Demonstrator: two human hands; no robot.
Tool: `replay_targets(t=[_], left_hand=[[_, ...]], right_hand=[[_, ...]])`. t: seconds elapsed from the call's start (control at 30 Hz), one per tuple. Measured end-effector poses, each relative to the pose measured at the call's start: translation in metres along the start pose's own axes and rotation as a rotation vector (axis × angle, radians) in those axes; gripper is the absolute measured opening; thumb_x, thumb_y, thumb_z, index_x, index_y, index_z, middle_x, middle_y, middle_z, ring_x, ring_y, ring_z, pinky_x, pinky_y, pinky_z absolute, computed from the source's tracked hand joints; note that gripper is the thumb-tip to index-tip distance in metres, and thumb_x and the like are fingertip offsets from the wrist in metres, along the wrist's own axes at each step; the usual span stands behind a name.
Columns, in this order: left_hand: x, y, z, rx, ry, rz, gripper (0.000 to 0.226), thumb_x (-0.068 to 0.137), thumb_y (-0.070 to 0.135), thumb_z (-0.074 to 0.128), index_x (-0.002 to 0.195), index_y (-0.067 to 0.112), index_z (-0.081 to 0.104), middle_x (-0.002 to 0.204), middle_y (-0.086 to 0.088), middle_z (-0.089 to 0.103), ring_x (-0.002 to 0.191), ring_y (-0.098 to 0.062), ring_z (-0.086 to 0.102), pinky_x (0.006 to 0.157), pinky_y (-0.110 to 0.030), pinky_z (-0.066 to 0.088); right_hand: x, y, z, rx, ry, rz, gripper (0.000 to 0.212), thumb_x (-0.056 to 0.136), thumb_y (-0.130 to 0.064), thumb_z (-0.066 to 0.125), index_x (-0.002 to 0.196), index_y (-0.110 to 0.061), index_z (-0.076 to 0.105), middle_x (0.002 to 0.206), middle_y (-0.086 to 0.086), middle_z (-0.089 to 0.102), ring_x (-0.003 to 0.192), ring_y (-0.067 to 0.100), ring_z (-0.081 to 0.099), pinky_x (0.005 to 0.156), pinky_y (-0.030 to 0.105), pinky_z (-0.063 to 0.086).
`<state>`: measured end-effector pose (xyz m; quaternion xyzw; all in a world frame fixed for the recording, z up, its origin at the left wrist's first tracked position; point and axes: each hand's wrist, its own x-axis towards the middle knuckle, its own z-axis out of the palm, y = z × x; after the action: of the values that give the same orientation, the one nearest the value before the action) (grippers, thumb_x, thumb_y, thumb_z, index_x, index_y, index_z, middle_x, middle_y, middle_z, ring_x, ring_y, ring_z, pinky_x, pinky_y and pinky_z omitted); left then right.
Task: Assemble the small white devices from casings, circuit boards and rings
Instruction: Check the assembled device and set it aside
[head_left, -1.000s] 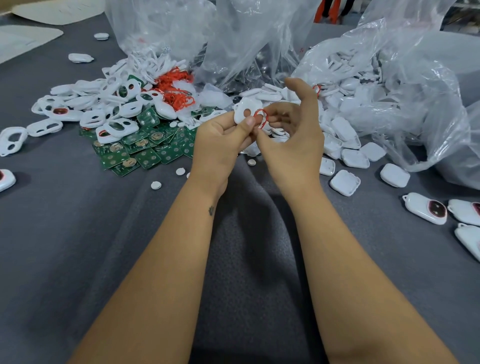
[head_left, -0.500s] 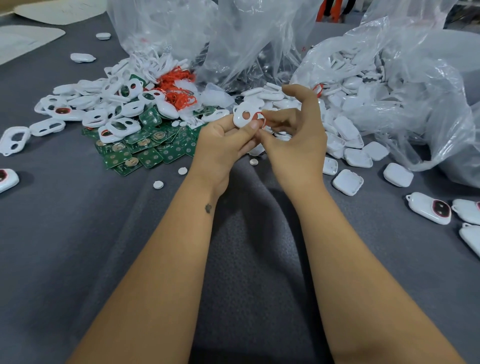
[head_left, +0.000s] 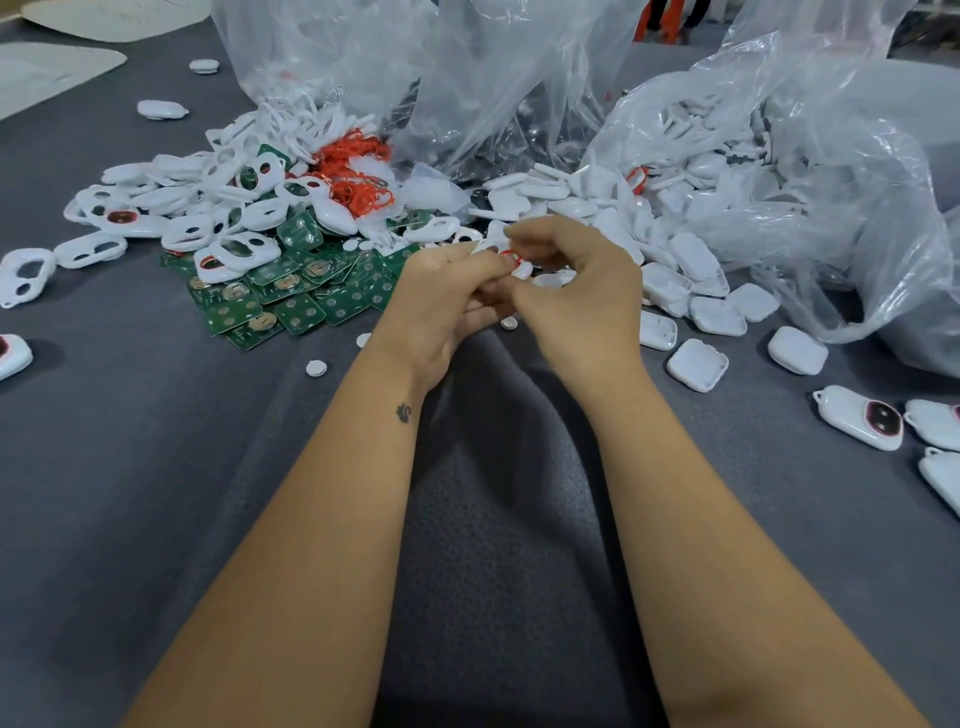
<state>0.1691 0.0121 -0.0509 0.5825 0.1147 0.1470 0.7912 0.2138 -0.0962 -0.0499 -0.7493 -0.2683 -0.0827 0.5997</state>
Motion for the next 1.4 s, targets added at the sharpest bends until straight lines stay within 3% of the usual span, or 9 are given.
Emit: replay_targets(t=[0.07, 0.17, 0.3, 0.43, 0.67, 1.0, 1.17, 1.27, 1.4], left_hand=[[0.001, -0.001, 0.000, 0.007, 0.013, 0.007, 0.022, 0.090, -0.004, 0.054, 0.072, 0.007, 0.060, 0.058, -0.001, 0.059, 0.054, -0.009, 0.058, 0.060, -0.024, 0.055], [0.001, -0.002, -0.002, -0.005, 0.034, 0.009, 0.019, 0.091, -0.008, 0.047, 0.081, 0.001, 0.060, 0.069, -0.007, 0.064, 0.056, -0.009, 0.059, 0.063, -0.025, 0.058], [0.003, -0.002, -0.005, 0.035, 0.049, -0.001, 0.020, 0.095, -0.006, 0.045, 0.090, 0.002, 0.063, 0.078, -0.007, 0.070, 0.067, -0.013, 0.065, 0.066, -0.024, 0.055], [0.003, -0.001, -0.004, 0.014, 0.080, -0.021, 0.023, 0.097, -0.001, 0.042, 0.086, 0.004, 0.062, 0.071, -0.006, 0.068, 0.059, -0.012, 0.065, 0.060, -0.021, 0.052], [0.001, 0.001, -0.003, 0.035, 0.068, -0.014, 0.025, 0.094, -0.004, 0.043, 0.080, 0.003, 0.062, 0.062, -0.005, 0.065, 0.054, -0.014, 0.062, 0.055, -0.020, 0.050], [0.002, -0.001, -0.004, 0.134, 0.029, -0.005, 0.024, 0.094, -0.004, 0.040, 0.092, 0.001, 0.064, 0.076, -0.011, 0.061, 0.063, -0.017, 0.057, 0.057, -0.021, 0.049], [0.002, -0.001, -0.004, 0.148, 0.050, -0.006, 0.027, 0.095, -0.004, 0.040, 0.086, 0.005, 0.064, 0.074, -0.008, 0.064, 0.062, -0.015, 0.061, 0.059, -0.021, 0.053], [0.004, 0.000, -0.003, 0.081, 0.088, -0.045, 0.023, 0.092, -0.005, 0.039, 0.087, 0.001, 0.061, 0.074, -0.011, 0.064, 0.060, -0.017, 0.065, 0.061, -0.024, 0.055], [0.006, 0.000, -0.005, 0.015, 0.065, -0.065, 0.017, 0.086, -0.008, 0.044, 0.092, -0.003, 0.059, 0.077, -0.012, 0.066, 0.061, -0.015, 0.067, 0.064, -0.024, 0.055]], right_hand=[[0.001, 0.001, -0.004, -0.045, -0.040, -0.014, 0.032, 0.068, -0.007, 0.080, 0.081, -0.033, 0.067, 0.073, -0.026, 0.062, 0.077, -0.016, 0.055, 0.074, 0.003, 0.040], [0.001, 0.002, -0.009, -0.098, -0.115, -0.008, 0.017, 0.072, -0.011, 0.078, 0.083, -0.024, 0.074, 0.082, -0.020, 0.068, 0.081, -0.013, 0.055, 0.073, 0.004, 0.039], [0.000, 0.002, -0.012, -0.133, -0.151, -0.023, 0.024, 0.080, -0.005, 0.067, 0.094, -0.021, 0.077, 0.090, -0.014, 0.070, 0.086, -0.008, 0.058, 0.075, 0.005, 0.039], [0.000, 0.002, -0.013, -0.136, -0.178, -0.025, 0.022, 0.085, -0.003, 0.065, 0.097, -0.018, 0.077, 0.093, -0.002, 0.071, 0.088, 0.005, 0.062, 0.081, 0.014, 0.045], [0.002, 0.003, -0.015, -0.116, -0.195, -0.010, 0.021, 0.083, -0.001, 0.067, 0.094, -0.017, 0.077, 0.088, -0.002, 0.070, 0.079, -0.001, 0.059, 0.075, 0.007, 0.041], [0.001, 0.006, -0.013, -0.204, -0.191, -0.031, 0.013, 0.085, -0.003, 0.065, 0.088, -0.014, 0.073, 0.087, 0.000, 0.068, 0.083, 0.002, 0.055, 0.075, 0.009, 0.040], [0.001, 0.007, -0.011, -0.201, -0.178, -0.027, 0.015, 0.083, -0.002, 0.066, 0.089, -0.012, 0.075, 0.089, 0.001, 0.069, 0.081, -0.001, 0.054, 0.073, 0.006, 0.040], [0.000, 0.006, -0.010, -0.165, -0.176, -0.029, 0.017, 0.083, 0.002, 0.066, 0.090, -0.010, 0.076, 0.091, 0.005, 0.068, 0.077, -0.007, 0.054, 0.066, 0.002, 0.040], [0.001, 0.007, -0.010, -0.120, -0.154, 0.007, 0.019, 0.081, 0.003, 0.066, 0.089, -0.011, 0.077, 0.093, 0.005, 0.068, 0.080, -0.003, 0.057, 0.066, 0.003, 0.041]])
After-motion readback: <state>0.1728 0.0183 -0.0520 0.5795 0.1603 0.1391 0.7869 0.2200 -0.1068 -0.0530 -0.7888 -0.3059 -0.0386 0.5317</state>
